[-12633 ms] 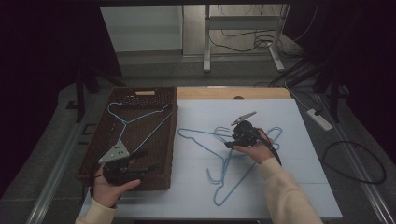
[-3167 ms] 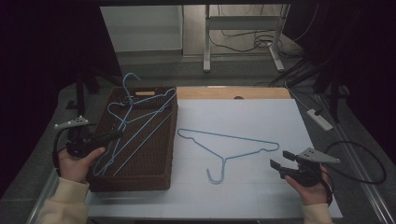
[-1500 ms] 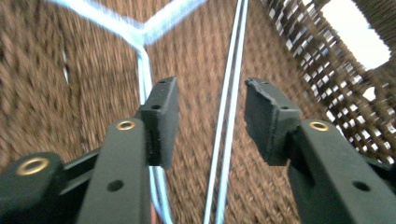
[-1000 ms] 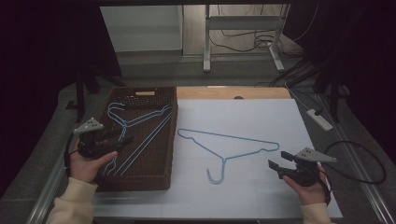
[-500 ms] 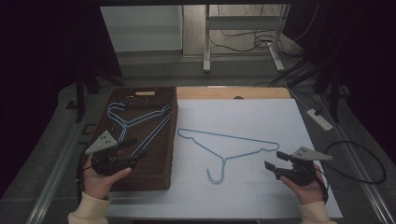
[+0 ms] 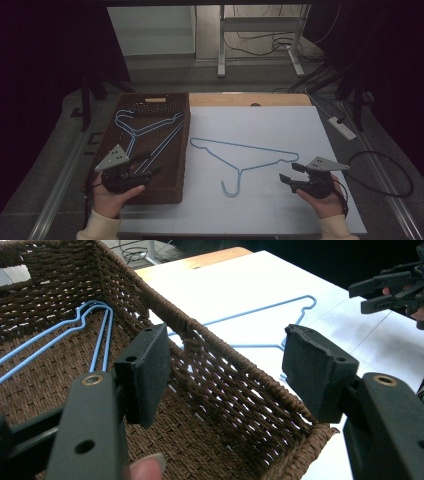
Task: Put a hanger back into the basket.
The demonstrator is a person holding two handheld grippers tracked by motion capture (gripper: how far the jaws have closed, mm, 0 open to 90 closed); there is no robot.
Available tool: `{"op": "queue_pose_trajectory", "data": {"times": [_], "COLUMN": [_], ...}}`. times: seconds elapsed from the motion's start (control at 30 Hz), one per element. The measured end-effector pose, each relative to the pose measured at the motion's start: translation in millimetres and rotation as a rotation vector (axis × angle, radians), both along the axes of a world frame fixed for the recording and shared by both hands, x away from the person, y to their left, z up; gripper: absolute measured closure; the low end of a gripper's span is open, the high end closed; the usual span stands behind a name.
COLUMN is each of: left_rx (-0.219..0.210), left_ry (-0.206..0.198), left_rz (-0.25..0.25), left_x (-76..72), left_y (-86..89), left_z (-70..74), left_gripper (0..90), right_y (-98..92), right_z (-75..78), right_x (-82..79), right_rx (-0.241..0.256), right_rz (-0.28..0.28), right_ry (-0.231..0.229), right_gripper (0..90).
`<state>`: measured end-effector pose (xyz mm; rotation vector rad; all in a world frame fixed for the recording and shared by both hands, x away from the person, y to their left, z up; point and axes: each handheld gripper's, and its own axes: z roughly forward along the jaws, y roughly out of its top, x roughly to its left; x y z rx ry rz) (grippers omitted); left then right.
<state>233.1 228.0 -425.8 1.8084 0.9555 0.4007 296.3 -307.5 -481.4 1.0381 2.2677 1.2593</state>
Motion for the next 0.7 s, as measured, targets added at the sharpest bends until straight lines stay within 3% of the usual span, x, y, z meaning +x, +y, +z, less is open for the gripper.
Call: {"op": "queue_pose_trajectory", "data": {"times": [0.27, 0.47, 0.7], "left_rx": [0.012, 0.021, 0.039], "left_ry": [0.002, 0.023, 0.05], "left_rz": [-0.011, -0.037, -0.056], "left_x": [-1.9, -3.5, -5.4], "left_y": [-1.3, -8.0, -14.6], "left_z": [-0.4, -3.0, -6.3], "left_gripper": [35.8, 35.7, 35.5], "right_y": [3.9, 8.2, 12.7], "right_z": [1.1, 2.3, 3.8], "right_x": [1.9, 4.1, 13.3], "right_rx": [-0.017, -0.026, -0.069], "right_rz": [0.006, 0.019, 0.029], "right_ry": [0.01, 0.024, 0.035], "right_gripper": [33.4, 32.7, 33.7]}}
